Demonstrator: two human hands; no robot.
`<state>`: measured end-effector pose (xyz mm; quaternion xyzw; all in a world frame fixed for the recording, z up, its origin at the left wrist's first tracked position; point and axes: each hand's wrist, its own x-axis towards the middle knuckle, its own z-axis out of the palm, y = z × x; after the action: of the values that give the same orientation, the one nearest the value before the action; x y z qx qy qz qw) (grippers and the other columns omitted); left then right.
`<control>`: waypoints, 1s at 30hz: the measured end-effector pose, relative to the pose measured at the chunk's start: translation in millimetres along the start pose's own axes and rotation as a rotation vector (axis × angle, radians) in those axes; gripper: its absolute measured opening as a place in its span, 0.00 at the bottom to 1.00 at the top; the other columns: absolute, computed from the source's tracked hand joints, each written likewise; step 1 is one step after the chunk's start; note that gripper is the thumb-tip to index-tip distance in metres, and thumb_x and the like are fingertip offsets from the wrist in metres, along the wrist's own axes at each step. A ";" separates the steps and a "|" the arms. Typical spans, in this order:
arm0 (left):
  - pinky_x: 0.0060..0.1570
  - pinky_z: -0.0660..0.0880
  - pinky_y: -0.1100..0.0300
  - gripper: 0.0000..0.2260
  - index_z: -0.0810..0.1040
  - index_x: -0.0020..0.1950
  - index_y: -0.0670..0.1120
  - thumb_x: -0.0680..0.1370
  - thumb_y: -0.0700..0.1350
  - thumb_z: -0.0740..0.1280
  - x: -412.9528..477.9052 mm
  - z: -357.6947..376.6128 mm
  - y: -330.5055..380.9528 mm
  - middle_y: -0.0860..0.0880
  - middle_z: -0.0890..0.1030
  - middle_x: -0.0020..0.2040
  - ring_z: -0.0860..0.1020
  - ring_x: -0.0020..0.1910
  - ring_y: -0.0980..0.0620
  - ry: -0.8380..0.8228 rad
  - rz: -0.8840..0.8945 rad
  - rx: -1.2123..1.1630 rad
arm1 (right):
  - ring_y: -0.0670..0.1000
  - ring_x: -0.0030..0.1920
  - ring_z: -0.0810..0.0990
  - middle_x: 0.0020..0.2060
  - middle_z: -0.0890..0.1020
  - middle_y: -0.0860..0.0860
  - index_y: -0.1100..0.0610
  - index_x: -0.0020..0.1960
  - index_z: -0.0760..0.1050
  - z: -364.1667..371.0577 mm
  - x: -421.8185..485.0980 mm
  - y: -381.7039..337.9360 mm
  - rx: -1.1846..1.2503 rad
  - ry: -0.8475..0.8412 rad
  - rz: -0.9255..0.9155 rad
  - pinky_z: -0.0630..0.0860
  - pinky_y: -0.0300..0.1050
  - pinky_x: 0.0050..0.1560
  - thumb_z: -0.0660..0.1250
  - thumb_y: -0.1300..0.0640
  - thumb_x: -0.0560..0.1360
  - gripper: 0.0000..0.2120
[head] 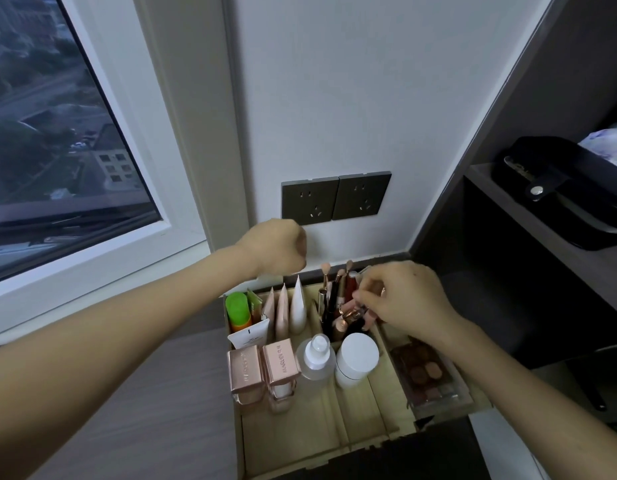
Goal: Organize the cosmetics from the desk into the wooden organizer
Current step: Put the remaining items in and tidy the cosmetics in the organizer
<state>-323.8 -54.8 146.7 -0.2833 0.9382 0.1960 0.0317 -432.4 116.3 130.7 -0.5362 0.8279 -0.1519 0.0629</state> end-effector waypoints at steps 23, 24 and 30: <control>0.46 0.77 0.54 0.10 0.82 0.46 0.37 0.71 0.39 0.64 28.7 21.9 33.4 0.40 0.79 0.40 0.72 0.38 0.45 -0.190 0.151 0.181 | 0.46 0.36 0.73 0.36 0.77 0.48 0.57 0.49 0.76 18.1 -3.4 8.3 0.091 -0.020 0.077 0.62 0.35 0.29 0.66 0.57 0.75 0.05; 0.45 0.77 0.54 0.10 0.82 0.46 0.37 0.71 0.39 0.64 28.3 20.9 32.8 0.43 0.76 0.38 0.72 0.38 0.45 -0.197 0.143 0.173 | 0.44 0.34 0.72 0.33 0.75 0.46 0.56 0.48 0.76 16.6 -6.2 9.2 0.100 -0.013 0.062 0.62 0.35 0.30 0.68 0.56 0.74 0.05; 0.40 0.71 0.60 0.12 0.81 0.53 0.42 0.70 0.39 0.68 23.2 9.1 33.4 0.46 0.78 0.42 0.75 0.43 0.47 -0.291 0.109 0.148 | 0.48 0.42 0.79 0.38 0.82 0.48 0.54 0.45 0.79 18.8 -13.9 5.6 0.046 -0.109 -0.010 0.75 0.44 0.43 0.69 0.50 0.72 0.07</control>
<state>-361.9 -37.9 146.0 -0.1977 0.9496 0.1667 0.1771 -426.5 127.6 110.4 -0.5463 0.8167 -0.1418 0.1197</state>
